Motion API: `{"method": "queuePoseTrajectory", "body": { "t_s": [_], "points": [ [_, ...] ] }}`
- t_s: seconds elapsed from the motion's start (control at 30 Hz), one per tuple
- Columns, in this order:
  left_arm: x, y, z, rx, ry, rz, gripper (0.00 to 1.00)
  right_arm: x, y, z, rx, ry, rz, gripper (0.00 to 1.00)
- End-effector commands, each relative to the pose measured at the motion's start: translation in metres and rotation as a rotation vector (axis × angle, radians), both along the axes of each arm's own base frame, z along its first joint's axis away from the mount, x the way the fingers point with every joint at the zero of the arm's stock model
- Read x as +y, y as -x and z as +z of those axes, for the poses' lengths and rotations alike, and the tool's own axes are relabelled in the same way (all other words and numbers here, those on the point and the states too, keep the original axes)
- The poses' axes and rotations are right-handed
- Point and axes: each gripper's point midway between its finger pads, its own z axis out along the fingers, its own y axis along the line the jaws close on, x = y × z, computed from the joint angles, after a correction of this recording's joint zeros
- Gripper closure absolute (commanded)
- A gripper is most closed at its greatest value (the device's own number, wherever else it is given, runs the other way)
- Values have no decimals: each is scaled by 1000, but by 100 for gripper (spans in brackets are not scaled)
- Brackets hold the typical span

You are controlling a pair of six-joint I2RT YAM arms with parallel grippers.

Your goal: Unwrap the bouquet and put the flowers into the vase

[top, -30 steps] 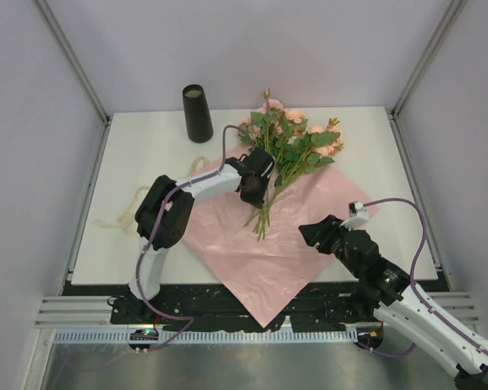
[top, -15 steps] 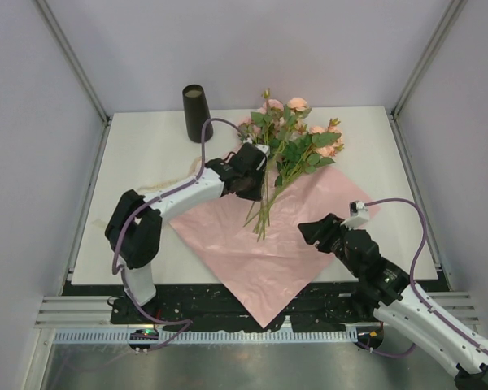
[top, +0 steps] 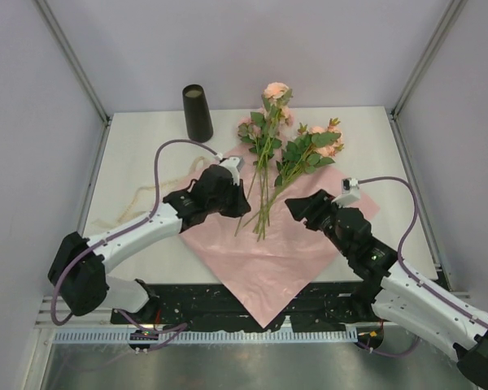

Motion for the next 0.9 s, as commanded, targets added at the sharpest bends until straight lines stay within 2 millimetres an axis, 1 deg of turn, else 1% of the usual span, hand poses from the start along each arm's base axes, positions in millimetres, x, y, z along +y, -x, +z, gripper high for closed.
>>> {"method": "queuePoseTrajectory", "body": {
  "t_s": [0.0, 0.07, 0.1, 0.13, 0.17, 0.2, 0.23, 0.27, 0.37, 0.4, 0.43, 0.47, 0.57, 0.6, 0.63, 0.67, 0.7, 0.73, 0.77, 0.8, 0.83, 0.87],
  "points": [
    [-18, 12, 50, -119, 210, -66, 100, 23, -14, 68, -147, -140, 40, 37],
    [-19, 24, 59, -141, 248, -98, 100, 34, -17, 81, -176, -183, 78, 37],
    [-21, 30, 62, -146, 261, -117, 100, 40, -18, 82, -177, -186, 94, 37],
    [-23, 36, 66, -154, 278, -136, 100, 45, -17, 89, -202, -198, 125, 38],
    [-25, 42, 69, -159, 292, -157, 100, 50, -19, 88, -198, -193, 139, 38],
    [-28, 48, 71, -160, 302, -174, 100, 55, -18, 92, -205, -203, 162, 38],
    [-29, 52, 72, -162, 308, -185, 100, 59, -19, 90, -200, -200, 174, 39],
    [-31, 57, 74, -167, 316, -197, 100, 63, -18, 93, -206, -212, 192, 39],
    [-33, 67, 76, -176, 324, -209, 100, 70, -22, 87, -171, -219, 203, 44],
    [-34, 70, 76, -180, 329, -216, 100, 72, -21, 87, -176, -225, 209, 45],
    [-35, 73, 76, -178, 332, -221, 100, 74, -22, 85, -172, -225, 214, 50],
    [-34, 74, 75, -173, 332, -218, 100, 76, -20, 88, -180, -231, 223, 52],
    [-32, 75, 72, -177, 334, -219, 100, 79, -20, 88, -196, -217, 232, 66],
    [-31, 76, 72, -181, 333, -224, 100, 80, -19, 89, -205, -217, 237, 68],
    [-31, 79, 68, -177, 330, -236, 100, 82, -18, 88, -211, -207, 248, 73],
    [-32, 80, 73, -194, 351, -250, 100, 82, -18, 90, -220, -206, 254, 76],
    [-33, 82, 73, -195, 356, -264, 100, 83, -17, 90, -229, -195, 264, 87],
    [-33, 83, 72, -194, 358, -272, 100, 83, -17, 91, -237, -194, 264, 92],
    [-33, 84, 71, -190, 353, -275, 99, 83, -16, 92, -246, -185, 272, 95],
    [-32, 85, 71, -188, 351, -275, 90, 81, -14, 94, -256, -186, 273, 95],
    [-29, 85, 70, -188, 342, -270, 77, 81, -13, 95, -273, -172, 278, 95],
    [-27, 83, 72, -202, 340, -257, 60, 78, -12, 97, -301, -150, 281, 94]
  ]
}}
